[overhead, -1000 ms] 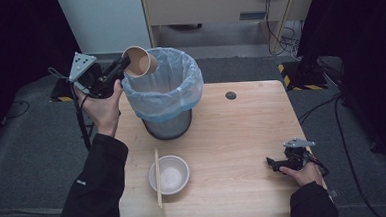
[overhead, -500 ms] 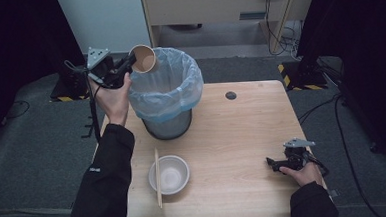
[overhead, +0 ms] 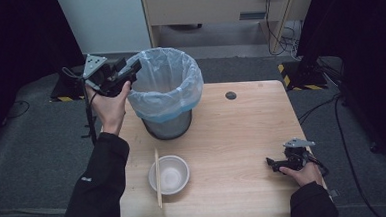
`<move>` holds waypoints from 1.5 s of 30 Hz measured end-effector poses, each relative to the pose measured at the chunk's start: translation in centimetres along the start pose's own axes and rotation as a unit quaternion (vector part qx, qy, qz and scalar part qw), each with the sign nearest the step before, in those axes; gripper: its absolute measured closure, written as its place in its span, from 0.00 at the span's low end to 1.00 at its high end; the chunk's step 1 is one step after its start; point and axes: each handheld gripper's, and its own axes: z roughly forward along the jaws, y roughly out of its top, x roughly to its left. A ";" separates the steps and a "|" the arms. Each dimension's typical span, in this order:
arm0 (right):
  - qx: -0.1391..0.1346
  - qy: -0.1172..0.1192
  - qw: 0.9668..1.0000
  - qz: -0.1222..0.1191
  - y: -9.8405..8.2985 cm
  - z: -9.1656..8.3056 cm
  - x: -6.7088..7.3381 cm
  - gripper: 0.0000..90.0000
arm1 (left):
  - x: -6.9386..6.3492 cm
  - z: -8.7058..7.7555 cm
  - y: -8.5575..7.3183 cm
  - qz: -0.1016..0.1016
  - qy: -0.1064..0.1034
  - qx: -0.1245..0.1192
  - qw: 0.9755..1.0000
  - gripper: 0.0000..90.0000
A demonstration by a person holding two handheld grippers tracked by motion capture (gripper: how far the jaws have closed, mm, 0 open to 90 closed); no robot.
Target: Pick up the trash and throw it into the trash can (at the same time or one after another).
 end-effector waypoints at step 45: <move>0.000 0.001 1.000 -0.002 0.0 0.0 0.0 0.04 | -4.0 -9.6 -18.6 0.051 -0.071 0.226 0.970 0.29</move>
